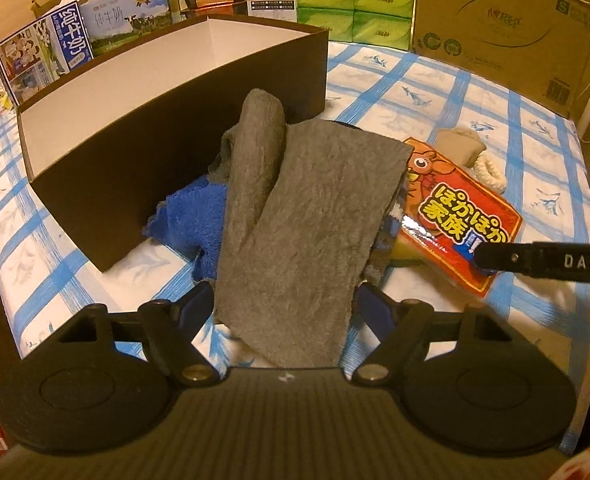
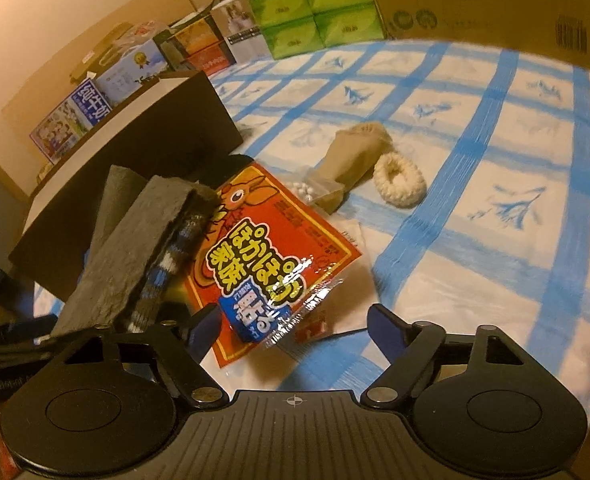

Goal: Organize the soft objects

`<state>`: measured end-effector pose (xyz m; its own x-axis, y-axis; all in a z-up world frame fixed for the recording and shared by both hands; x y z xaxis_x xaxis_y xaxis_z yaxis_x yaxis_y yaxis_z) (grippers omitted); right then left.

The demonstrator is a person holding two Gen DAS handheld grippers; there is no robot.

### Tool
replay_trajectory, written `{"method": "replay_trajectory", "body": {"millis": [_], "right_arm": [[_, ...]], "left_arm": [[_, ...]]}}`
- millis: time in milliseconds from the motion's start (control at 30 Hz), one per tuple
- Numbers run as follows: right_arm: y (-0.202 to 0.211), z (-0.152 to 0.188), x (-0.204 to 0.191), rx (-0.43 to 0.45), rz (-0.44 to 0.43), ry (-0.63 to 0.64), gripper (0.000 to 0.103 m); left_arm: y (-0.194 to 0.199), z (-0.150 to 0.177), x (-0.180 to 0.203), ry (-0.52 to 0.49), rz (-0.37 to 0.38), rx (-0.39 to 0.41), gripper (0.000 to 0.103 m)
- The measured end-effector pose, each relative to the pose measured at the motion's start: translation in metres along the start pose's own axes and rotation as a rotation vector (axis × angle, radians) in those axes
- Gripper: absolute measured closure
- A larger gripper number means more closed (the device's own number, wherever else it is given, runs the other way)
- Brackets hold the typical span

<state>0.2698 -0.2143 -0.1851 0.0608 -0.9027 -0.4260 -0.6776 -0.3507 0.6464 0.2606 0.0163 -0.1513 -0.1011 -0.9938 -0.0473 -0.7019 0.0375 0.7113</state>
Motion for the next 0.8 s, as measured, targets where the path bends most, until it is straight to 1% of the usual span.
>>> {"method": "replay_trajectory", "body": {"millis": [33, 100, 133, 200, 267, 367, 433, 567, 767, 800], "right_arm": [[-0.002, 0.000, 0.001, 0.001, -0.010, -0.012, 0.031], [-0.001, -0.002, -0.001, 0.016, -0.031, -0.018, 0.045], [0.002, -0.003, -0.002, 0.033, -0.043, -0.010, 0.049], [0.008, -0.003, -0.008, 0.063, -0.051, 0.019, 0.063], [0.013, -0.003, -0.013, 0.101, -0.059, 0.054, 0.073], [0.018, -0.002, -0.020, 0.152, -0.074, 0.098, 0.075], [0.015, -0.003, -0.023, 0.155, -0.098, 0.092, 0.075], [-0.001, -0.005, -0.014, 0.132, -0.128, -0.048, 0.075], [-0.015, -0.012, 0.005, 0.136, -0.188, -0.296, 0.075], [-0.016, -0.011, 0.007, 0.133, -0.194, -0.318, 0.075]], "left_arm": [[-0.001, 0.000, -0.001, 0.003, 0.002, -0.002, 0.025], [-0.003, 0.000, -0.002, 0.009, 0.003, 0.000, 0.025], [-0.003, 0.000, -0.003, 0.011, 0.004, 0.001, 0.025], [-0.005, -0.001, -0.003, 0.016, 0.003, 0.003, 0.025], [-0.006, -0.001, -0.004, 0.021, 0.002, 0.004, 0.025], [-0.006, -0.002, -0.006, 0.027, 0.001, 0.007, 0.025], [-0.007, -0.003, -0.007, 0.032, 0.001, 0.006, 0.025], [-0.009, -0.004, -0.010, 0.043, 0.000, 0.004, 0.025], [-0.014, -0.006, -0.012, 0.045, -0.002, 0.004, 0.025], [-0.015, -0.006, -0.012, 0.045, -0.002, 0.003, 0.025]]}}
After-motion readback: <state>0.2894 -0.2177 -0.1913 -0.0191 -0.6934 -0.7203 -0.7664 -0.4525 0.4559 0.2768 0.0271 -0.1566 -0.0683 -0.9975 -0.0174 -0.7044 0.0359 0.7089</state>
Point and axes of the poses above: each gripper's, at about its wrist camera, not at the fingertips, and y roughly against the way its jaws point, x to its right, z to its underside, the point moved 5 cm from there along -y, roughly the way its jaws point, and after that the axes turned 7 degrees about x, right-handed, at the moved point
